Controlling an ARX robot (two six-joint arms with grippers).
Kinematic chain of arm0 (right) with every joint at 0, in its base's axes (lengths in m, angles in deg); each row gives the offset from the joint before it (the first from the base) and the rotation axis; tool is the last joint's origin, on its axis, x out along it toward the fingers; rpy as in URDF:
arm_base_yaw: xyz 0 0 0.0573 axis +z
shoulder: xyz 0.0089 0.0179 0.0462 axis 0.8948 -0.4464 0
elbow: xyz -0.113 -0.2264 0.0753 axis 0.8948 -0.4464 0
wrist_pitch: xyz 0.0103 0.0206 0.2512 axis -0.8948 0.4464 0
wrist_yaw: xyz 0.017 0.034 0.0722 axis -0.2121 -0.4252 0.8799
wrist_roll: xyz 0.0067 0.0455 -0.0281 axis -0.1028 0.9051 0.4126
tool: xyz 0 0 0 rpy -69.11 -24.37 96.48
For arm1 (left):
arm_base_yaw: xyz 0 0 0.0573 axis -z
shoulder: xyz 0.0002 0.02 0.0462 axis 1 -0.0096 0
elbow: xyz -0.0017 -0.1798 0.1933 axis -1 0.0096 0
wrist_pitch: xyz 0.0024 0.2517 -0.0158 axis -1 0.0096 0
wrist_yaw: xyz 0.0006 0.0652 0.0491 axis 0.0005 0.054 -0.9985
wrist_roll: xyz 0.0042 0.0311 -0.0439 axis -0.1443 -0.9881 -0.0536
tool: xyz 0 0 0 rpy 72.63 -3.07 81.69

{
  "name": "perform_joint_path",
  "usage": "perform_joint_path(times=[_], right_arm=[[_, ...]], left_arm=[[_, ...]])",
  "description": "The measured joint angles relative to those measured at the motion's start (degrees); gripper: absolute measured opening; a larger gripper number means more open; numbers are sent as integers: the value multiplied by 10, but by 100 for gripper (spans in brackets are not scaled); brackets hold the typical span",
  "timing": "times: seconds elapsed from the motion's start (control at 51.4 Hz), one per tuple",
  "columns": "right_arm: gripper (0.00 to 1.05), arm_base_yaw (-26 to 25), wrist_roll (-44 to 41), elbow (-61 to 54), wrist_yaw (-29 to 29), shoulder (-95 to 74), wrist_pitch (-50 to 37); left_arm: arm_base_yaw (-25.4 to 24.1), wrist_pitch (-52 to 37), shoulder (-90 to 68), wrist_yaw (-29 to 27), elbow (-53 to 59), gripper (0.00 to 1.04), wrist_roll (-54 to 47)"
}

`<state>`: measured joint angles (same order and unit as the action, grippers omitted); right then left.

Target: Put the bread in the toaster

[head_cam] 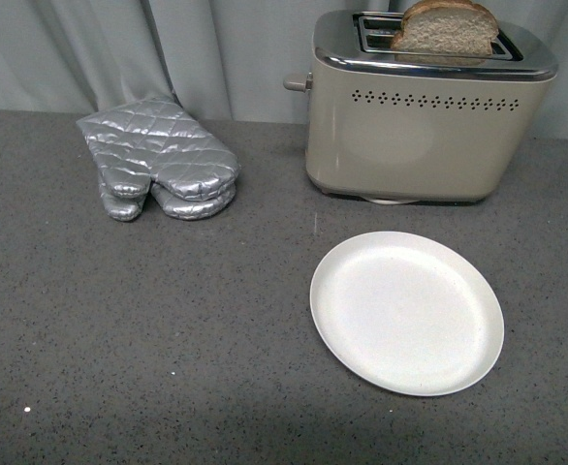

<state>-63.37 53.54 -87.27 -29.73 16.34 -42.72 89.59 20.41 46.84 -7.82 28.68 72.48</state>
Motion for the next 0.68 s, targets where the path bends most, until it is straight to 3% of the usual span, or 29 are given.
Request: perform_joint_path(times=[0.195,0.37,0.681], right_arm=[[62,0,0,0,0,0,0],[97,0,0,0,0,0,0],[95,0,2,0,0,0,0]], left_arm=[[0,0,0,0,0,98,0],[0,0,0,0,0,98,0],[0,0,0,0,0,98,0]])
